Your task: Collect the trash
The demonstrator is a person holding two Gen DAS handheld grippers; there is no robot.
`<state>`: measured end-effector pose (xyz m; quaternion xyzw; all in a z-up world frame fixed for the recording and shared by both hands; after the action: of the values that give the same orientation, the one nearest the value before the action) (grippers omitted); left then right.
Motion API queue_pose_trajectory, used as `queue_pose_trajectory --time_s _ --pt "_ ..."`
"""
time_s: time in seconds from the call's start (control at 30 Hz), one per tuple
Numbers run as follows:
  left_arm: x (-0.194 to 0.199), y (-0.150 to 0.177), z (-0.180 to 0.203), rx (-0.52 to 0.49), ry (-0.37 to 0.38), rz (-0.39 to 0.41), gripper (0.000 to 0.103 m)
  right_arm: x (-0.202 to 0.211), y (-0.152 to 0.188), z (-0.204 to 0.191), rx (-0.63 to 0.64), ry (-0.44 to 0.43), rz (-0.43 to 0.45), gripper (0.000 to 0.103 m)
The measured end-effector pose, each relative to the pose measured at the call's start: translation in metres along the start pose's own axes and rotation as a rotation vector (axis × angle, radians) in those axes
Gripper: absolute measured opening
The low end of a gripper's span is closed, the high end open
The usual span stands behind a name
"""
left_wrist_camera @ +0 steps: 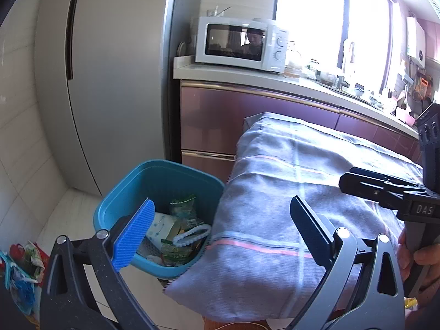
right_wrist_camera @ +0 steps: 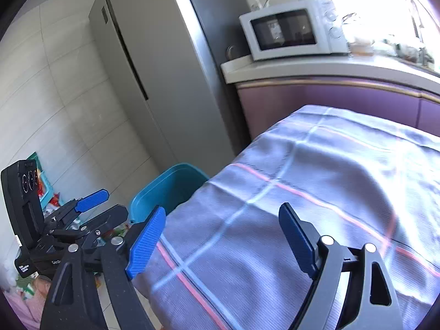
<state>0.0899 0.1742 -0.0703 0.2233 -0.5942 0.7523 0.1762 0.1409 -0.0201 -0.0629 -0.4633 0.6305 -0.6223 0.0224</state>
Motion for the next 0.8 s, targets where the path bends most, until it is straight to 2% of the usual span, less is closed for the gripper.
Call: queue_pose_trajectory --time_s 0.33,0.6,0.8 --pt "0.008 0.006 0.055 -0.069 0.057 0.042 0.097 0.056 0.017 0.031 0.005 0.164 0.115 0.096" --pt "0.019 0.004 0.106 -0.113 0.111 0.115 0.097 0.111 0.038 0.071 -0.041 0.349 0.2 0.096" --pt "0.022 0.006 0.132 -0.116 0.136 0.153 0.097 0.141 0.053 0.091 -0.078 0.448 0.24 0.096"
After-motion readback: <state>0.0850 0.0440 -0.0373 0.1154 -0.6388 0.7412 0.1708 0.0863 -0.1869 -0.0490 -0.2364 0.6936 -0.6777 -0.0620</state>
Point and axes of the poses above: each gripper's, at about its wrist camera, not at the fingertips, and x roughly against the way its jaws point, z to its right, y to its underside, the point moved 8 cm from there along -x, roughly the way its jaws point, and after that the axes turned 8 degrees about x, right-handed, at the moved point
